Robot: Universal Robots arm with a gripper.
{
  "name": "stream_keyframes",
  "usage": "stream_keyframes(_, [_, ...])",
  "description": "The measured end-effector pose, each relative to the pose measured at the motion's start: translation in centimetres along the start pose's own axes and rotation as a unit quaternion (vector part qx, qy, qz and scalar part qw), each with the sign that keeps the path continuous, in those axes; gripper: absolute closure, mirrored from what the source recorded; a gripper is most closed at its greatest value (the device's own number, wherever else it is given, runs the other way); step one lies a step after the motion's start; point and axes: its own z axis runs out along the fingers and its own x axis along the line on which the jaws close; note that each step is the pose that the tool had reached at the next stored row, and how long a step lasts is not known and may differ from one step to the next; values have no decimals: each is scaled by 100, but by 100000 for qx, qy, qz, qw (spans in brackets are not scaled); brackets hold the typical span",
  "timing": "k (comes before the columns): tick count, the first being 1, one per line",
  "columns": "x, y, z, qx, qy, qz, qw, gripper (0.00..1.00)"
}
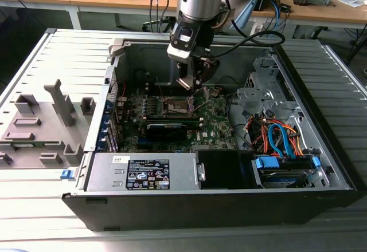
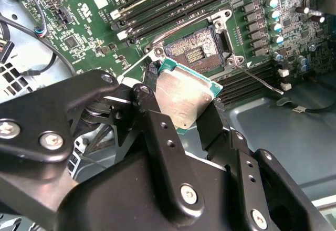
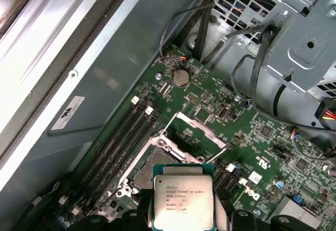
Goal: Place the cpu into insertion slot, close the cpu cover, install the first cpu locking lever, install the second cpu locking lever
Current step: 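Place the cpu into insertion slot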
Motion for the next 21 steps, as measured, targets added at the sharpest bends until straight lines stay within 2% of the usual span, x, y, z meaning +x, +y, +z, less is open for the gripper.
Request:
stream_keyframes(7, [0,0,2,11,-37,929,99996,45])
stream_keyframes(21, [-2,3,2,6,-36,1351,99991,45])
